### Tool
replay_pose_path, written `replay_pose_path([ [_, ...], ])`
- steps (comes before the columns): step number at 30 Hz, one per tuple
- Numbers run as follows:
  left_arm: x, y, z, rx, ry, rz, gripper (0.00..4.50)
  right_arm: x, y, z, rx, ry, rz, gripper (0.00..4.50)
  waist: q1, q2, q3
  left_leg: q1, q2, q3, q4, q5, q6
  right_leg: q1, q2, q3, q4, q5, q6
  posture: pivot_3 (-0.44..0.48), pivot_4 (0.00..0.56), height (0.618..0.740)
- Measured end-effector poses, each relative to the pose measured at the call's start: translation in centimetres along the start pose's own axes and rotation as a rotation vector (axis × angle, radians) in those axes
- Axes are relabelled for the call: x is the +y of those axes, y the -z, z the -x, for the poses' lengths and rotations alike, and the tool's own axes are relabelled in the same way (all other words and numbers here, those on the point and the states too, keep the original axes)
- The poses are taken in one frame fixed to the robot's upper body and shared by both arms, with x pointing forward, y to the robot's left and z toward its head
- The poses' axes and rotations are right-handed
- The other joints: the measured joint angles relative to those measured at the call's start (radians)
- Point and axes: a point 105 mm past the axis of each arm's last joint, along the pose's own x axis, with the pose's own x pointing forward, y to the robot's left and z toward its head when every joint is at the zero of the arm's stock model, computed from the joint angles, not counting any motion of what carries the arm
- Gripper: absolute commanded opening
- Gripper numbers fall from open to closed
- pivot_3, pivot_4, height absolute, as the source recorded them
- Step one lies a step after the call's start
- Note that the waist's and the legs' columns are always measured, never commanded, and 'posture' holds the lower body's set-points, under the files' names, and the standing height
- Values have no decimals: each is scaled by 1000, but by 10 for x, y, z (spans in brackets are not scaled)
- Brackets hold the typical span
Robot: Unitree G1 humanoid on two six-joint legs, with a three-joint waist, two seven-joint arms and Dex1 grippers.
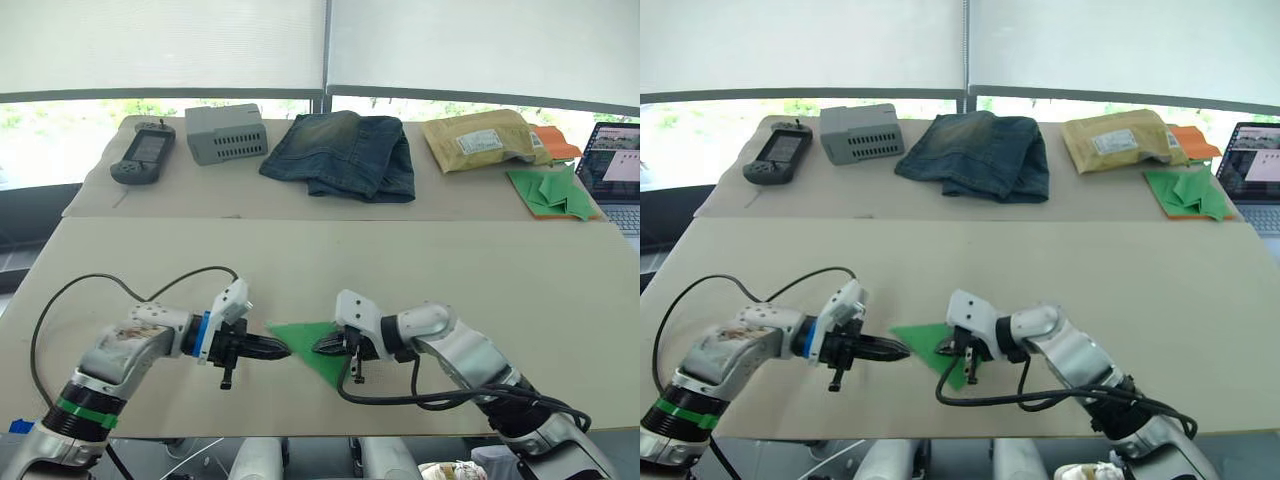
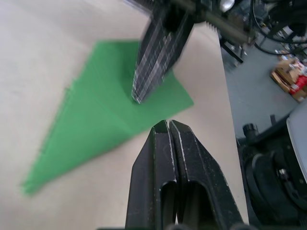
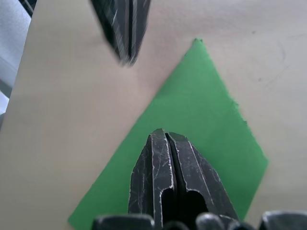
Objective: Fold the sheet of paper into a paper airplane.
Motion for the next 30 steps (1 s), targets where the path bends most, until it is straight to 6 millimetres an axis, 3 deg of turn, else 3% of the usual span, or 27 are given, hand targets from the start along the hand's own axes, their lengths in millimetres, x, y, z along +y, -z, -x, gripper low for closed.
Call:
replay_pose_path([
  [4,15,-11,-7,-55,-47,-69,68,-2,0,0,6,-2,6,0,5,0,0,0,-1,0,0,0,0,1,0,0,0,0,0,0,150,728],
  [10,30,15,-30,60,-65,-109,68,-1,0,-1,7,1,19,0,5,0,0,0,-2,0,0,0,0,1,0,0,0,0,0,0,150,728],
  [15,34,12,-34,85,-64,-147,68,-6,0,3,11,54,34,0,7,0,0,1,-1,0,1,0,0,2,0,0,0,0,0,0,150,728],
  [21,32,15,-35,102,-35,-167,68,-13,2,46,-77,229,-81,0,6,0,0,1,-2,0,0,0,0,3,-2,0,-1,0,1,0,150,728],
  [24,32,14,-38,98,-26,-171,0,-11,2,65,-148,296,-212,885,7,0,0,1,-1,0,0,0,0,4,-1,0,-1,0,1,0,150,728],
  [28,31,14,-39,98,-12,-161,0,-4,11,75,-210,339,-413,2248,7,0,0,1,-1,0,0,0,0,3,-1,0,-1,0,1,0,150,728],
  [30,30,14,-39,100,-6,-156,0,0,16,77,-244,347,-525,2248,7,0,0,1,-1,0,0,0,0,3,-1,0,-1,0,1,0,150,728],
])
